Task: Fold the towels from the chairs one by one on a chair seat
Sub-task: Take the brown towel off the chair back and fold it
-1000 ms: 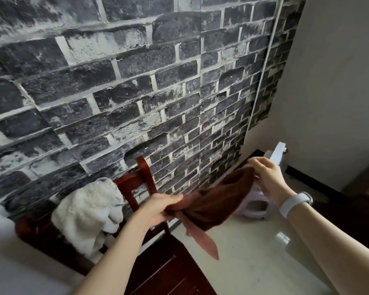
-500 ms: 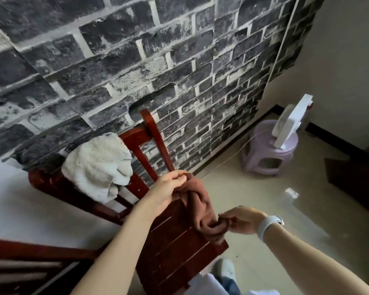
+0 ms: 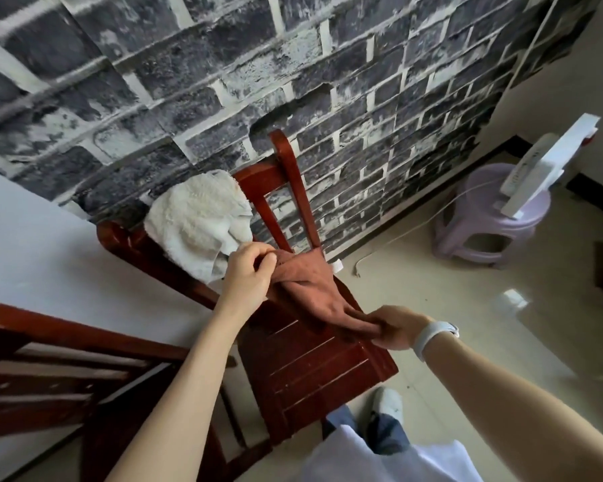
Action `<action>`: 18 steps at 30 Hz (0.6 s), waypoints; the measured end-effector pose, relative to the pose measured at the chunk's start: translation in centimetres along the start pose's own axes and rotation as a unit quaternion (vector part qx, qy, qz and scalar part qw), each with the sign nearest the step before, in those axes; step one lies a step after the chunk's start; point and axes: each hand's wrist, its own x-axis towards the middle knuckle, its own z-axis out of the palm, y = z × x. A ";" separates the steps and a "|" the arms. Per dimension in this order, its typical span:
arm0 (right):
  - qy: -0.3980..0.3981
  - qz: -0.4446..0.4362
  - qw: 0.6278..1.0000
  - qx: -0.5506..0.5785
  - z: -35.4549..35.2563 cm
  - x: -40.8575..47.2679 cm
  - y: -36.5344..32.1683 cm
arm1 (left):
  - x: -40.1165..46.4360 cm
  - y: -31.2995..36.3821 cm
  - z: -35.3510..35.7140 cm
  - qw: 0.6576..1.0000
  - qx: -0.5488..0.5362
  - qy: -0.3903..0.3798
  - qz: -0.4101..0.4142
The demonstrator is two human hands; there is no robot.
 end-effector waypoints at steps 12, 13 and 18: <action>0.045 -0.082 0.990 0.108 -3.3 -4.8 -3.6 | -0.7 -3.7 3.3 0.917 -0.173 -0.182 -0.309; 0.064 -0.084 0.991 0.086 -3.0 -4.9 -3.2 | -0.9 -4.0 3.7 0.919 -0.141 -0.208 -0.303; 0.165 -0.134 0.976 -0.055 -2.4 -4.5 -2.5 | -1.8 -4.6 5.3 0.931 0.059 -0.303 -0.196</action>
